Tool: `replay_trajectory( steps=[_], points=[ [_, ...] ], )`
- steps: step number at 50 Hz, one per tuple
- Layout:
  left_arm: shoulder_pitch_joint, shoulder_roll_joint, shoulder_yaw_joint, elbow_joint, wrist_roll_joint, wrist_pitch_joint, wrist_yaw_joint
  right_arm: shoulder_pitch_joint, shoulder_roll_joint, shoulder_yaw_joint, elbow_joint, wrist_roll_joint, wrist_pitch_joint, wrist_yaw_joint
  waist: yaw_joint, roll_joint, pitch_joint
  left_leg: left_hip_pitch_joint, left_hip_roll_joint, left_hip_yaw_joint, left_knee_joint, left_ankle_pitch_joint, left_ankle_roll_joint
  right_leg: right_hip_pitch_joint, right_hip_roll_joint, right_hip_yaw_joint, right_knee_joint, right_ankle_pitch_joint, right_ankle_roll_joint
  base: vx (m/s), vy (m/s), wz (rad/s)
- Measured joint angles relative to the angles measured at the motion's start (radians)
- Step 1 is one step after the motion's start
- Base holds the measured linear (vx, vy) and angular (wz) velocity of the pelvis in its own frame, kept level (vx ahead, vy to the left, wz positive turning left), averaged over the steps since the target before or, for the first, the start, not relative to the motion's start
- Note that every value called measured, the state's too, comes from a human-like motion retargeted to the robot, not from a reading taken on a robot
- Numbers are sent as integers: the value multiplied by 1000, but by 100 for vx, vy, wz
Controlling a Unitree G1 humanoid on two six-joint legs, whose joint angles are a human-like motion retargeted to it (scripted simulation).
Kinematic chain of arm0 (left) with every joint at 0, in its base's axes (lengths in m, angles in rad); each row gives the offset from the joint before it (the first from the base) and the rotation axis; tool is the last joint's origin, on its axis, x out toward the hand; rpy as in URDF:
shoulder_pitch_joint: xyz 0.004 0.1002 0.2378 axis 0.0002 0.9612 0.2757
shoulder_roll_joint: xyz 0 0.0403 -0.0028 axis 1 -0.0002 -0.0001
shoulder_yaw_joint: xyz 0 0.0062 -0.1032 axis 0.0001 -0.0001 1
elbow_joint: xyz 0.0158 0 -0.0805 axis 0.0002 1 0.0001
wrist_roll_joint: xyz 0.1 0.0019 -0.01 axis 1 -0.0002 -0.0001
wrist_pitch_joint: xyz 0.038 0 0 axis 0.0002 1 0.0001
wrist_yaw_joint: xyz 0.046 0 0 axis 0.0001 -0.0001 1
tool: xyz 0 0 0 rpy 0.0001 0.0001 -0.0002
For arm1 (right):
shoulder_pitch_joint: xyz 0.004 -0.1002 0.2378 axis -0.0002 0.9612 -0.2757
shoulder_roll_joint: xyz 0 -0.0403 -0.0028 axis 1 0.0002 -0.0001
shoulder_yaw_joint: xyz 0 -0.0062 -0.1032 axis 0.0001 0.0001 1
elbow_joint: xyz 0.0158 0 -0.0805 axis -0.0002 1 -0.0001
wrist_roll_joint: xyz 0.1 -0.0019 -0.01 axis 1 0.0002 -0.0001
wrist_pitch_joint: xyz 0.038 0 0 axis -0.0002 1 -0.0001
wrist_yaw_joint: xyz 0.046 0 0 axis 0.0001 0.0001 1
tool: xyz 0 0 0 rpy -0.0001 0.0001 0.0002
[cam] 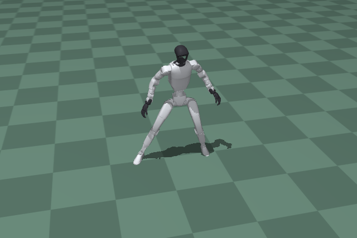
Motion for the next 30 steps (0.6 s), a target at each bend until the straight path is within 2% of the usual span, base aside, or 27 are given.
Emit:
replay_trajectory(
  steps=[3, 8, 12, 15, 17, 20, 22, 25, 30],
  points=[
    [-29, -1, 31, 30, -36, 31, 25, -11, 7, 56, -51, -30, -1, -1, 13, -2, 24, 17, -39, 12, -62, 33, 31, -9, 68, 14, 72, -126, -31, -16, 53, 5],
    [-21, -50, 140, 108, -194, 66, 71, -50, 32, 86, -91, -64, -5, 21, -30, -13, 2, 75, -79, 25, -247, 132, 46, -27, 300, 155, 203, -275, -90, -11, 38, 13],
    [-38, -104, 166, 170, -273, 82, 86, -58, 16, 123, -119, -53, -8, 55, -52, -9, -38, 100, -114, 46, -370, 194, 44, -54, 439, 98, 286, -376, -167, -9, 30, -5],
    [-61, -158, 154, 196, -274, 80, 80, -57, -5, 152, -121, -60, -9, 83, -40, 2, -70, 116, -152, 75, -441, 222, 27, -59, 501, 67, 283, -418, -187, -8, 27, -29],
    [-65, -210, 138, 187, -262, 82, 67, -56, -24, 164, -112, -75, 0, 102, -20, 25, -85, 125, -181, 98, -470, 230, 19, -51, 523, 96, 247, -413, -191, -8, 26, -45],
    [-58, -297, 97, 146, -245, 75, 43, -76, -61, 181, -81, -105, 11, 124, 18, 84, -94, 131, -216, 134, -476, 226, 26, -43, 511, 147, 199, -380, -187, -10, 25, -62],
    [-43, -347, 46, 114, -235, 69, 25, -105, -88, 190, -46, -116, 26, 147, 40, 126, -94, 123, -236, 160, -452, 213, 42, -46, 487, 177, 186, -355, -155, -11, 24, -68],
    [-18, -398, -47, 82, -202, 53, 34, -174, -126, 202, 11, -159, 31, 80, 49, 172, -93, 95, -260, 212, -398, 189, 59, -47, 454, 215, 151, -324, -103, -12, 22, -53],
    [24, -412, -159, 70, -107, 45, 15, -285, -144, 172, 28, -171, 34, -42, -16, 196, -91, 59, -249, 267, -318, 161, 81, -25, 395, 233, 61, -280, -92, -10, 21, -16]
  ],
)
